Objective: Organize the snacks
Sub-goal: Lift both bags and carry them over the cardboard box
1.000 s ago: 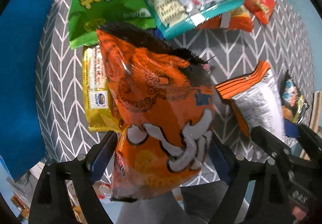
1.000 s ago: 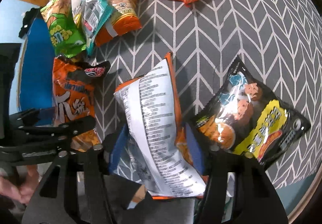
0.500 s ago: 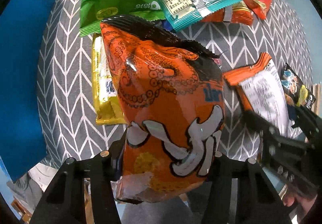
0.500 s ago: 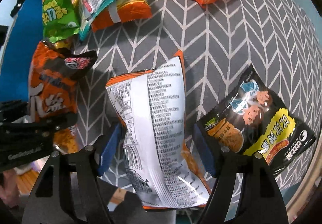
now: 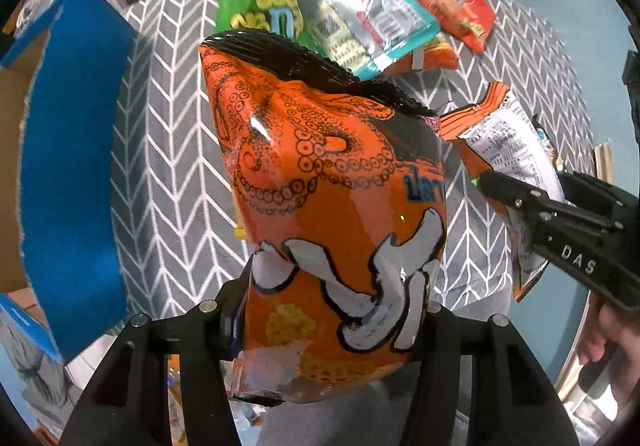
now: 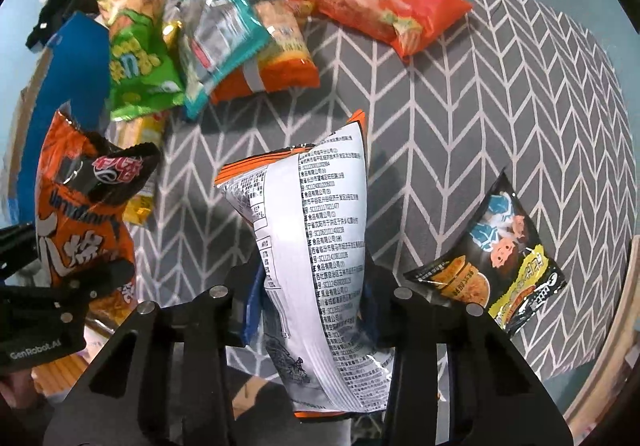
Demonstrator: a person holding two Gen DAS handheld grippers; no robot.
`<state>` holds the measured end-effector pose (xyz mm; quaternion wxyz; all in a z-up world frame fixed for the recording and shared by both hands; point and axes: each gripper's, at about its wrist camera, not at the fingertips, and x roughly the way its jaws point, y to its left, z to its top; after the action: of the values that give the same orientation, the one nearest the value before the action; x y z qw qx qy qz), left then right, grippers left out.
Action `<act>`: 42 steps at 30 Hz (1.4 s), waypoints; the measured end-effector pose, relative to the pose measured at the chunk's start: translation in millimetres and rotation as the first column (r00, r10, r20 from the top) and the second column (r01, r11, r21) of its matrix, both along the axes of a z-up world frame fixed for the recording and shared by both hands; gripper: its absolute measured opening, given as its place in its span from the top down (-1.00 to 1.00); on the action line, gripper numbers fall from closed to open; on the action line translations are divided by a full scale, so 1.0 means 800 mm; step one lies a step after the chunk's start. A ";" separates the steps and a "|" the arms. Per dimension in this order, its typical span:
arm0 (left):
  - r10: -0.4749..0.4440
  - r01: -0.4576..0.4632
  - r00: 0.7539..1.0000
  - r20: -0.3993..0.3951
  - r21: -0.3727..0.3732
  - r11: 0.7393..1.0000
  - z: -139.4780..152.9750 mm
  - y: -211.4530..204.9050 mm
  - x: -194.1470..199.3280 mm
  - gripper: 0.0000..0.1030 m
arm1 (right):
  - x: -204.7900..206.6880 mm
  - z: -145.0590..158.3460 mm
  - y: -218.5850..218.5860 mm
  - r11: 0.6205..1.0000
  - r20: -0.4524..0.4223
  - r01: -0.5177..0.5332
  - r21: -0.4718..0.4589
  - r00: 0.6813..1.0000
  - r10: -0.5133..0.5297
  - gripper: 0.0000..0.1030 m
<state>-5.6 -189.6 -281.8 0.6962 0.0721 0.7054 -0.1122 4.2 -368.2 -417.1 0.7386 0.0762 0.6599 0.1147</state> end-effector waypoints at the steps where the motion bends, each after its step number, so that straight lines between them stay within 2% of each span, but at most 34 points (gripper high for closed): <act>1: -0.008 0.008 1.000 0.009 0.005 1.000 0.006 0.000 0.000 -0.09 | 0.002 0.009 -0.004 1.000 0.005 0.004 0.008 1.000 -0.004 0.24; 8: -0.011 0.011 0.999 0.043 -0.014 1.000 0.040 0.010 -0.003 -0.09 | 0.011 0.056 -0.020 0.999 0.031 0.029 0.038 0.999 -0.030 0.26; 10: -0.012 0.013 0.998 0.054 -0.021 1.000 0.054 0.005 -0.012 -0.09 | 0.005 0.085 -0.029 0.998 0.036 0.032 0.045 0.999 -0.034 0.26; 13: -0.017 0.019 0.998 0.068 -0.030 0.999 0.074 0.024 -0.003 -0.09 | 0.001 0.106 -0.031 0.998 0.043 0.038 0.055 0.998 -0.040 0.27; 23: -0.002 0.006 0.993 0.121 -0.033 0.999 0.117 0.059 0.004 -0.09 | 0.014 0.138 -0.008 0.995 0.068 0.058 0.081 0.996 -0.064 0.27; 42: 0.131 -0.127 0.972 0.193 -0.030 0.991 0.166 0.154 0.017 -0.09 | 0.059 0.194 0.084 0.989 0.166 -0.034 0.141 0.986 0.010 0.26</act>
<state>7.7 -66.3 -149.3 0.7683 0.0305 0.6361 -0.0654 51.3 -301.3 -261.7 0.7820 0.1121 0.5872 0.1761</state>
